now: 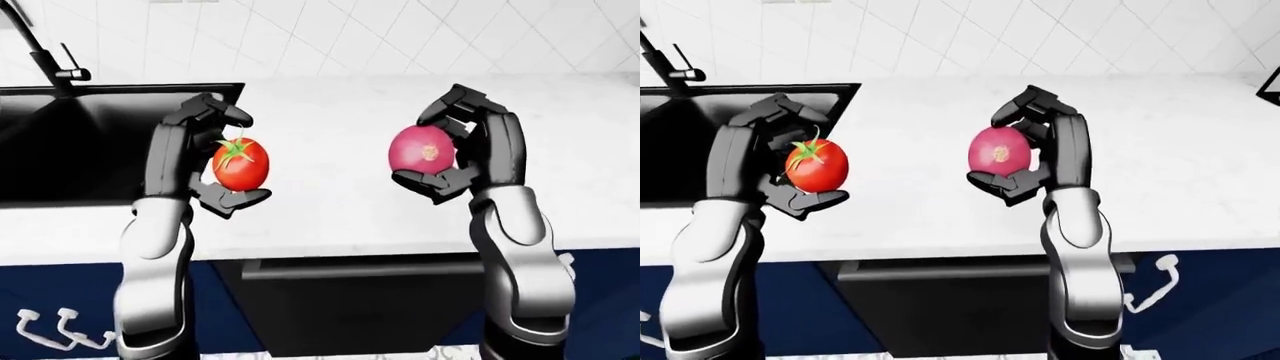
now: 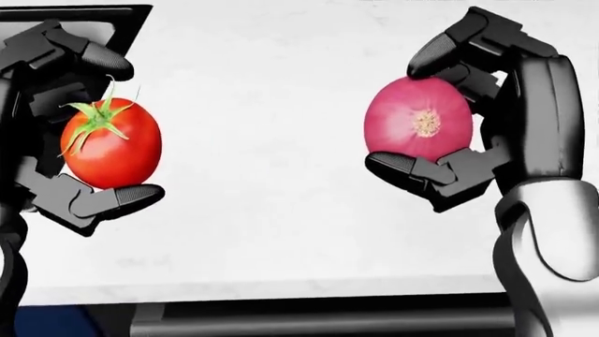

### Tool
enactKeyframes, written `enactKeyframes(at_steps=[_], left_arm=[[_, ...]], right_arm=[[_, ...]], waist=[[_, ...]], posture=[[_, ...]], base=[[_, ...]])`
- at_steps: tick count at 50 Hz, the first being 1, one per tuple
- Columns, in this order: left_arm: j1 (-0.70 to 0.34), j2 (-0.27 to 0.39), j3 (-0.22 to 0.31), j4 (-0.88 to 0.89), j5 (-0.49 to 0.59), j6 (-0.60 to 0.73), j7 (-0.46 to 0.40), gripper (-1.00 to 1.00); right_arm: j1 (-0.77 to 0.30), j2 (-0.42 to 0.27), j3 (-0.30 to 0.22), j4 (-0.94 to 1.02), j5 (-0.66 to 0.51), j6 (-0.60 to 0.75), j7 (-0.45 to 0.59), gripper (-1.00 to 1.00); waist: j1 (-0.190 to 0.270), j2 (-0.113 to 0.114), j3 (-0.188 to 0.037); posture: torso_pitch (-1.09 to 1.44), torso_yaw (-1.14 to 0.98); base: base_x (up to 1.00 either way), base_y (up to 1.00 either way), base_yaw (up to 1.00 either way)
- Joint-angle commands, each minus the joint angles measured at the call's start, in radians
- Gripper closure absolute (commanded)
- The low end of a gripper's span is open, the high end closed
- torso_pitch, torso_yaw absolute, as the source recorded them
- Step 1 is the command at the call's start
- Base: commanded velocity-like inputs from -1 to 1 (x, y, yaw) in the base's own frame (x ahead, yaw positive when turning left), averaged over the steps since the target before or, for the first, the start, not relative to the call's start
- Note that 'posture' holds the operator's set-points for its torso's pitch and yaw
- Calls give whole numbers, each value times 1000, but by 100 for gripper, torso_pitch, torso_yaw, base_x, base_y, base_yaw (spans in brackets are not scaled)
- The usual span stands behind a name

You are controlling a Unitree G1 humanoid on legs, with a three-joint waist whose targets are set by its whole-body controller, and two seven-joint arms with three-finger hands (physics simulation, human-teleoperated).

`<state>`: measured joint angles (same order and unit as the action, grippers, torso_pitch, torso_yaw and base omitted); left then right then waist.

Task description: Place the avocado, onion, tomato and bell pepper on the cutting board.

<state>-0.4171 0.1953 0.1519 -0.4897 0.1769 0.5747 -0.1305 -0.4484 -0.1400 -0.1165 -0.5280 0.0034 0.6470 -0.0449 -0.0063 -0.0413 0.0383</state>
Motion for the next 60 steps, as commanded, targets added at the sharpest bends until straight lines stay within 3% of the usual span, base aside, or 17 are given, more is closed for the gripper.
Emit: enactKeyframes(at_steps=[1, 2, 3, 4, 8, 12, 14, 24, 27, 35, 37, 39, 42, 54, 55, 57, 60], left_arm=[[-27, 2, -4, -18, 0, -35, 8, 100], [-25, 2, -3, -22, -1, -34, 6, 100], [-26, 1, -3, -20, -1, -35, 7, 100], [-26, 2, -2, -20, 0, -35, 7, 100], [-23, 5, 4, -38, -2, -23, 3, 100], [-26, 10, 7, -48, -3, -12, 0, 100], [-30, 10, 7, -39, -2, -17, 3, 100], [-37, 14, 8, -39, -4, -11, 7, 100], [-38, 15, 7, -46, -2, -6, 6, 100], [-50, 19, 10, -60, -1, 11, 10, 100], [-62, 26, 13, -92, 0, 45, 3, 100], [-70, 39, 24, -118, -1, 70, -4, 100], [-76, 43, 19, -127, 10, 83, -5, 100], [-86, 34, 11, -104, 22, 65, 6, 100], [-85, 33, 11, -107, 21, 66, 6, 100], [-83, 34, 14, -111, 20, 68, 5, 100], [-80, 32, 13, -110, 19, 63, 6, 100]], right_arm=[[-22, -6, -5, -21, -1, -35, -4, 100], [-21, -6, -5, -18, -1, -37, -5, 100], [-21, -6, -6, -18, -2, -38, -5, 100], [-22, -5, -7, -19, 0, -37, -5, 100], [-31, -10, -8, -28, -1, -22, -4, 100], [-27, -11, -10, -37, 3, -16, -4, 100], [-32, -12, -10, -33, 2, -18, -4, 100], [-41, -12, -5, -31, -1, -14, -7, 100], [-38, -11, -8, -38, 1, -12, -9, 100], [-49, -17, -13, -73, 6, 23, -11, 100], [-70, -21, -11, -104, 9, 61, -11, 100], [-78, -25, -14, -126, 12, 82, -10, 100], [-91, -32, -15, -140, 13, 105, -7, 100], [-103, -31, -6, -136, 12, 98, -10, 100], [-100, -29, -6, -133, 12, 93, -9, 100], [-98, -27, -5, -130, 10, 90, -9, 100], [-95, -27, -3, -122, 2, 79, -4, 100]], waist=[[-2, -11, -19], [-3, -44, -32], [-15, 1, -21], [-6, -19, -28], [-5, -4, -36], [-10, 61, -19], [-11, 144, -40], [-4, 32, -16], [-3, -24, -24], [-7, 21, -25], [-10, 56, -19], [-12, 138, -38], [-5, 116, -18], [-4, -23, -20], [-14, 7, -21], [-6, -16, -33], [-2, 0, -36]], posture=[[0, 0], [0, 0], [0, 0], [0, 0], [0, 0], [0, 0], [0, 0], [0, 0], [0, 0], [0, 0], [0, 0], [0, 0], [0, 0], [0, 0], [0, 0], [0, 0], [0, 0]], base=[[0, 41, 0], [0, 41, 0], [0, 40, 0], [0, 41, 0], [0, 41, 0], [0, 41, 0], [0, 42, 0], [0, 41, 0], [0, 42, 0], [0, 42, 0], [0, 41, 0], [0, 42, 0], [0, 41, 0], [0, 42, 0], [0, 42, 0], [0, 42, 0], [0, 42, 0]])
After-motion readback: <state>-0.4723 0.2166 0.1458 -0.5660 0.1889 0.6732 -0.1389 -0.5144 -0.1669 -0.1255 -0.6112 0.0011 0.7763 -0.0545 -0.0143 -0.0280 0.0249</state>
